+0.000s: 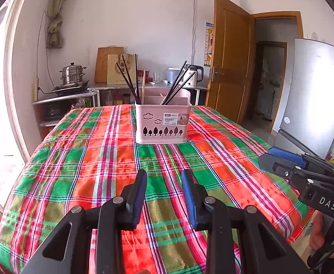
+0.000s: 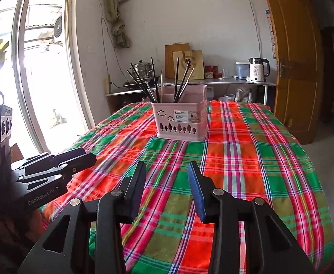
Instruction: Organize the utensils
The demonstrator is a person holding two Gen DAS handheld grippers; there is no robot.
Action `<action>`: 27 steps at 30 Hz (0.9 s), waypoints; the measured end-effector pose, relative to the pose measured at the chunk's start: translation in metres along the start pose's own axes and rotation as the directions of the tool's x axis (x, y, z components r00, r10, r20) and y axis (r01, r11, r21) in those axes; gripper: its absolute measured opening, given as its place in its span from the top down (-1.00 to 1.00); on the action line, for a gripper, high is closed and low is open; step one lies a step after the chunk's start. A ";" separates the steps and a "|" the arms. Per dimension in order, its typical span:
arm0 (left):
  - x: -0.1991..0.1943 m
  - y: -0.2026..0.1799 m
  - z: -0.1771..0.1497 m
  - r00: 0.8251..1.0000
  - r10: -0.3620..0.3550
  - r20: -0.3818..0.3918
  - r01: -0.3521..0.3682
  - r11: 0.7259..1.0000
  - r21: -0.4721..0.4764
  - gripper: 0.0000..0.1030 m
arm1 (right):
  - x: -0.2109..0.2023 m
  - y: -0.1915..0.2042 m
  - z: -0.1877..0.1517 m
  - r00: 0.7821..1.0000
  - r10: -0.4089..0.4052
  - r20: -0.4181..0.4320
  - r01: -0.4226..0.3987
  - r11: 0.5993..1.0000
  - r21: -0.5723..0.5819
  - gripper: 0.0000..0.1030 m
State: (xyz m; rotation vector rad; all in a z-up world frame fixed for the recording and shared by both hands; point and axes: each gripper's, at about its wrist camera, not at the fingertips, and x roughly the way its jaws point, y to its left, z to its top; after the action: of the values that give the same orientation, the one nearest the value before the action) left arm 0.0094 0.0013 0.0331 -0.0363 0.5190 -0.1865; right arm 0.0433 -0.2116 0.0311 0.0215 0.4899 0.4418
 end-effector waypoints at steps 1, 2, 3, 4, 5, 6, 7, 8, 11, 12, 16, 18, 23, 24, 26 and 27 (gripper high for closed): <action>0.000 0.000 0.000 1.000 0.001 0.000 -0.001 1.000 0.000 0.40 | 0.000 0.000 0.000 1.000 -0.001 0.002 0.001 1.000 -0.001 0.25; 0.000 0.000 0.000 1.000 0.002 0.000 -0.002 1.000 0.000 0.40 | -0.001 0.000 0.001 1.000 -0.002 0.003 0.003 1.000 -0.001 0.25; 0.000 0.000 -0.001 1.000 0.001 -0.001 -0.001 1.000 -0.001 0.40 | -0.001 0.001 0.000 1.000 -0.004 0.004 0.004 1.000 -0.002 0.25; 0.000 0.000 -0.001 1.000 0.000 -0.001 0.000 1.000 -0.001 0.40 | -0.001 0.001 0.001 1.000 -0.004 0.004 0.004 1.000 -0.002 0.25; 0.000 -0.001 -0.001 1.000 0.000 -0.001 0.000 1.000 0.000 0.40 | -0.001 0.001 0.001 1.000 -0.005 0.003 0.005 1.000 -0.002 0.25; 0.000 -0.001 0.000 1.000 0.001 -0.002 -0.001 1.000 0.002 0.40 | -0.001 0.001 0.001 1.000 -0.005 0.003 0.005 1.000 -0.001 0.25; 0.000 -0.002 0.000 1.000 0.001 -0.001 -0.001 1.000 0.004 0.40 | -0.001 0.001 0.001 1.000 -0.005 0.004 0.005 1.000 -0.001 0.25; -0.001 -0.002 -0.001 1.000 0.001 0.000 -0.001 1.000 0.004 0.40 | -0.002 0.001 0.001 1.000 -0.005 0.003 0.005 1.000 -0.002 0.25; 0.000 -0.003 -0.001 1.000 0.001 0.000 -0.001 1.000 0.006 0.40 | 0.000 0.001 0.001 1.000 -0.005 -0.002 0.005 1.000 -0.001 0.25; 0.000 -0.003 -0.001 1.000 0.002 -0.001 -0.002 1.000 0.006 0.40 | 0.000 0.001 0.001 1.000 -0.004 -0.003 0.004 1.000 0.000 0.25; 0.000 -0.003 -0.001 1.000 0.004 -0.003 -0.004 1.000 0.007 0.40 | 0.000 0.001 0.001 1.000 -0.003 -0.004 0.003 1.000 0.000 0.25; 0.000 -0.003 -0.001 1.000 0.003 -0.002 -0.003 1.000 0.008 0.40 | 0.001 0.001 0.002 1.000 -0.004 -0.004 0.004 1.000 -0.001 0.25; 0.000 -0.003 -0.002 1.000 0.005 -0.001 -0.005 1.000 0.010 0.40 | 0.001 0.002 0.001 1.000 -0.002 -0.005 0.002 1.000 -0.001 0.25; 0.000 -0.003 -0.002 1.000 0.003 0.000 -0.003 1.000 0.010 0.40 | 0.001 0.002 0.001 1.000 -0.002 -0.006 0.002 1.000 0.000 0.25; -0.001 -0.003 -0.002 1.000 0.001 0.001 -0.002 1.000 0.012 0.40 | 0.001 0.002 0.002 1.000 -0.004 -0.007 0.004 1.000 0.001 0.25; -0.001 -0.004 -0.002 1.000 0.001 0.002 -0.001 1.000 0.012 0.40 | 0.001 0.002 0.002 1.000 -0.003 -0.007 0.003 1.000 0.000 0.25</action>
State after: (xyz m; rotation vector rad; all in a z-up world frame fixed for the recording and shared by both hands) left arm 0.0072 -0.0020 0.0316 -0.0245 0.5162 -0.1883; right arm 0.0440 -0.2095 0.0327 0.0197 0.4967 0.4386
